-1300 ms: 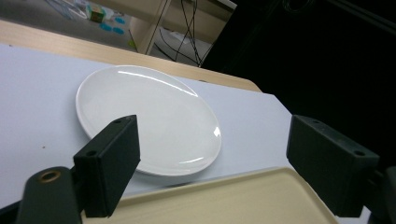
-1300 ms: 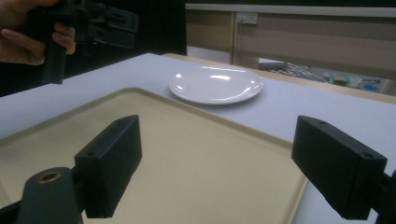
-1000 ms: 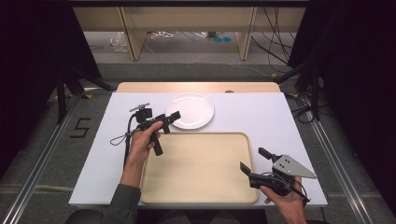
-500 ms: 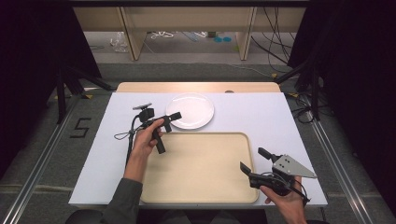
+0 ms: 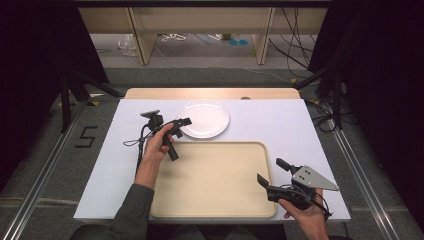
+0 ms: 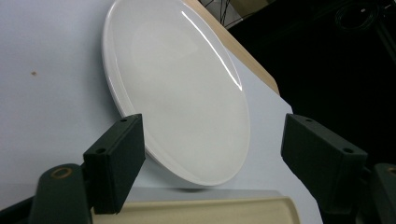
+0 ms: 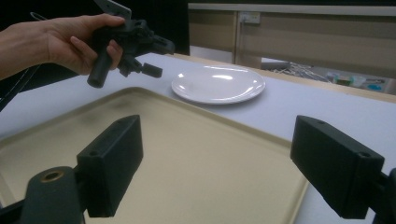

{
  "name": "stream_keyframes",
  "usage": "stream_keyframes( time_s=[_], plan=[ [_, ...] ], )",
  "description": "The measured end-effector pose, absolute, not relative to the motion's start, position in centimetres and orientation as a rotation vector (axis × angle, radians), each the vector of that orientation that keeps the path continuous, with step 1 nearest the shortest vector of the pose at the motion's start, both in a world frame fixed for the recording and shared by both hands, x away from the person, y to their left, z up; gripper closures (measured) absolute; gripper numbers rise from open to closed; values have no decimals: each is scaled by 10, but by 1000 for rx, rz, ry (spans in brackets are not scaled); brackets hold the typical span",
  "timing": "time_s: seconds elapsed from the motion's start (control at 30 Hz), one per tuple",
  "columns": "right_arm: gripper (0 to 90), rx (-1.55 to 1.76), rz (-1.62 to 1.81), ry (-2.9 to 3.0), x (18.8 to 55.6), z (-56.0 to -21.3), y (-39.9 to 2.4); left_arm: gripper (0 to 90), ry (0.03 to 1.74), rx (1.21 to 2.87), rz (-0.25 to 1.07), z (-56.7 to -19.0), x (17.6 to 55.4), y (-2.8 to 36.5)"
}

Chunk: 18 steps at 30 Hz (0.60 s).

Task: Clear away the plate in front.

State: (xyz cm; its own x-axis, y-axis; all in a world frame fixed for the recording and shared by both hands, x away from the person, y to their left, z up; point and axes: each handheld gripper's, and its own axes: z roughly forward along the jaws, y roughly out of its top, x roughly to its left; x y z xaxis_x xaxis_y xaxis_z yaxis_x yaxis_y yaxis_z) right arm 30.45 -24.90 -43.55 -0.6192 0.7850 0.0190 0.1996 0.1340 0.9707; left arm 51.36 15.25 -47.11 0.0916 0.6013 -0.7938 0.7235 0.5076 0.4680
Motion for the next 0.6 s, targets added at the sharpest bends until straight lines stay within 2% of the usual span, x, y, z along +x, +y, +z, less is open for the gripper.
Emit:
stream_keyframes(
  time_s=[0.13,0.6],
  plan=[
    [179,941,1517,1910,305,-435,-249,214,1658,1190,-99,-473,515,154],
    [179,965,1539,1919,303,-435,-247,236,1739,1141,-158,-483,528,149]
  ],
)
